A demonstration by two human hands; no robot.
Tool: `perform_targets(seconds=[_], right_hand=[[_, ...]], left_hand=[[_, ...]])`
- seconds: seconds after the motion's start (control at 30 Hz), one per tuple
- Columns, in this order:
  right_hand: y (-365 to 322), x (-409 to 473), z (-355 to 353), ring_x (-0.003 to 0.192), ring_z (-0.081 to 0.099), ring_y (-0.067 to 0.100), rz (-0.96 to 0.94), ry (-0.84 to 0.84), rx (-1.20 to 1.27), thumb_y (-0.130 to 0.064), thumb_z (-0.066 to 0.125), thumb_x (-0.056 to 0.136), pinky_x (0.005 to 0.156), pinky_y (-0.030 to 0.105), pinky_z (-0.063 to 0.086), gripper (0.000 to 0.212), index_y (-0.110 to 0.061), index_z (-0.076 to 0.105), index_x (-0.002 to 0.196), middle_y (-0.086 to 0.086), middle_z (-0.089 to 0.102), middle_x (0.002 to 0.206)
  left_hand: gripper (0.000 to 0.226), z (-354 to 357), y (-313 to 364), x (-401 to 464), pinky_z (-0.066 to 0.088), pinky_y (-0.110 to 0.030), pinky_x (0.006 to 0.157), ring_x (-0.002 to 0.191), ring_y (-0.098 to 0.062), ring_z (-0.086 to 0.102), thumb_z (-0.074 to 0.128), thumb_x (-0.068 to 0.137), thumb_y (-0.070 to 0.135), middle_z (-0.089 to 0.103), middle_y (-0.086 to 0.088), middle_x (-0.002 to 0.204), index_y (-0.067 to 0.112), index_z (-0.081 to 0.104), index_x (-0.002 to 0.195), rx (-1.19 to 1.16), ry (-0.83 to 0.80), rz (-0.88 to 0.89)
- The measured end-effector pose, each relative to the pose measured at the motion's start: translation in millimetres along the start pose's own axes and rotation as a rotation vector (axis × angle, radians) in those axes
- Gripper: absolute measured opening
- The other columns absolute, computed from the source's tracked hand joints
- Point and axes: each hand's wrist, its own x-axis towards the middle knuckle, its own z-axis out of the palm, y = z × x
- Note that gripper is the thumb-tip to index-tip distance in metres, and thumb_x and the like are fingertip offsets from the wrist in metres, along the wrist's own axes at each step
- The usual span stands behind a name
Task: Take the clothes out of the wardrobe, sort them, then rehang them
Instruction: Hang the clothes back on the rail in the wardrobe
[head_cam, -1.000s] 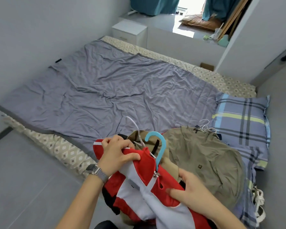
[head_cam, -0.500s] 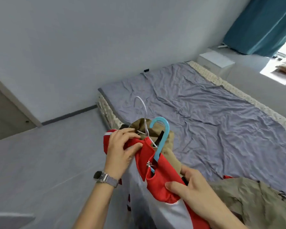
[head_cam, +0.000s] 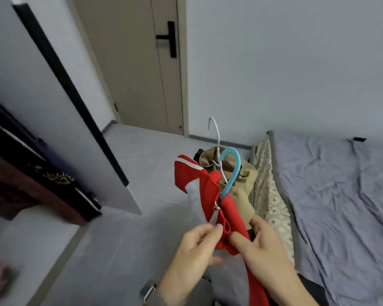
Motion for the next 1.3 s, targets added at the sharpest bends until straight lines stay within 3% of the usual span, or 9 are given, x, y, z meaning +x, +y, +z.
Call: perform_targets(seconds=[0.17, 0.27, 0.4, 0.53, 0.7, 0.8, 0.93, 1.03, 1.3], right_hand=[[-15, 34, 26, 0.05, 0.052, 0.01, -0.153, -0.197, -0.2, -0.019, 0.065, 0.069, 0.054, 0.031, 0.044, 0.016, -0.009, 0.062, 0.081, 0.013, 0.064, 0.063], [-16, 50, 42, 0.063, 0.056, 0.014, -0.283, -0.277, -0.343, -0.031, 0.065, 0.069, 0.052, 0.019, 0.035, 0.019, -0.016, 0.057, 0.078, 0.0, 0.061, 0.065], [-22, 64, 65, 0.069, 0.055, 0.016, -0.412, -0.4, -0.356, -0.044, 0.051, 0.061, 0.058, 0.018, 0.034, 0.031, -0.02, 0.055, 0.08, -0.005, 0.058, 0.066], [-31, 69, 94, 0.079, 0.059, 0.023, -0.449, -0.543, -0.308, -0.047, 0.041, 0.053, 0.071, 0.034, 0.048, 0.047, -0.021, 0.058, 0.089, 0.0, 0.063, 0.074], [-53, 65, 151, 0.085, 0.063, -0.001, -0.335, -0.779, -0.241, -0.043, 0.063, 0.053, 0.072, 0.013, 0.048, 0.053, -0.029, 0.057, 0.103, -0.01, 0.069, 0.089], [-66, 68, 198, 0.084, 0.065, 0.002, -0.304, -0.843, -0.2, -0.056, 0.066, 0.049, 0.077, 0.026, 0.053, 0.059, -0.027, 0.061, 0.1, -0.01, 0.071, 0.088], [-90, 73, 265, 0.061, 0.054, 0.012, -0.186, -0.86, -0.14, -0.04, 0.066, 0.057, 0.063, 0.04, 0.045, 0.039, -0.007, 0.056, 0.076, 0.008, 0.056, 0.06], [-103, 69, 318, 0.044, 0.039, 0.001, -0.207, -0.857, -0.117, -0.009, 0.069, 0.075, 0.047, 0.017, 0.032, 0.028, -0.014, 0.044, 0.063, -0.008, 0.044, 0.044], [-152, 68, 428, 0.044, 0.032, 0.011, -0.266, -0.886, -0.065, -0.006, 0.063, 0.081, 0.045, 0.022, 0.028, 0.028, -0.012, 0.041, 0.065, -0.009, 0.034, 0.046]], left_hand=[[0.041, -11, 21, 4, 0.057, -0.04, 0.079, 0.086, -0.029, 0.066, 0.067, 0.085, 0.028, 0.067, -0.029, 0.097, -0.011, 0.065, 0.098, -0.283, 0.242, 0.008], [0.036, -18, 30, 7, 0.058, -0.031, 0.068, 0.068, -0.016, 0.066, 0.073, 0.07, 0.037, 0.068, -0.012, 0.069, 0.001, 0.071, 0.07, -0.264, 0.321, 0.032], [0.038, -35, 36, 8, 0.041, -0.012, 0.044, 0.043, -0.004, 0.054, 0.066, 0.085, 0.02, 0.054, 0.004, 0.046, 0.014, 0.061, 0.048, -0.275, 0.433, -0.005], [0.019, -62, 40, 8, 0.047, -0.017, 0.048, 0.06, -0.009, 0.064, 0.061, 0.087, 0.022, 0.067, -0.01, 0.074, 0.006, 0.07, 0.08, -0.31, 0.568, -0.001], [0.014, -120, 32, -8, 0.047, -0.024, 0.063, 0.066, -0.016, 0.058, 0.058, 0.08, 0.024, 0.061, -0.011, 0.072, 0.012, 0.063, 0.074, -0.247, 0.743, -0.02], [0.023, -167, 20, -20, 0.05, -0.036, 0.071, 0.07, -0.023, 0.061, 0.061, 0.056, 0.033, 0.065, -0.012, 0.073, 0.017, 0.067, 0.071, -0.26, 0.864, -0.011], [0.008, -245, 11, -43, 0.041, -0.031, 0.054, 0.057, -0.024, 0.05, 0.054, 0.058, 0.009, 0.05, -0.018, 0.064, 0.005, 0.056, 0.065, -0.449, 0.979, -0.079], [0.015, -305, 8, -58, 0.04, -0.023, 0.047, 0.046, -0.02, 0.048, 0.053, 0.066, 0.0, 0.05, -0.013, 0.051, 0.007, 0.053, 0.052, -0.456, 1.045, -0.065], [0.009, -426, 16, -91, 0.042, -0.027, 0.055, 0.056, -0.018, 0.053, 0.055, 0.071, 0.011, 0.055, -0.007, 0.055, 0.005, 0.059, 0.065, -0.192, 1.149, -0.003]])
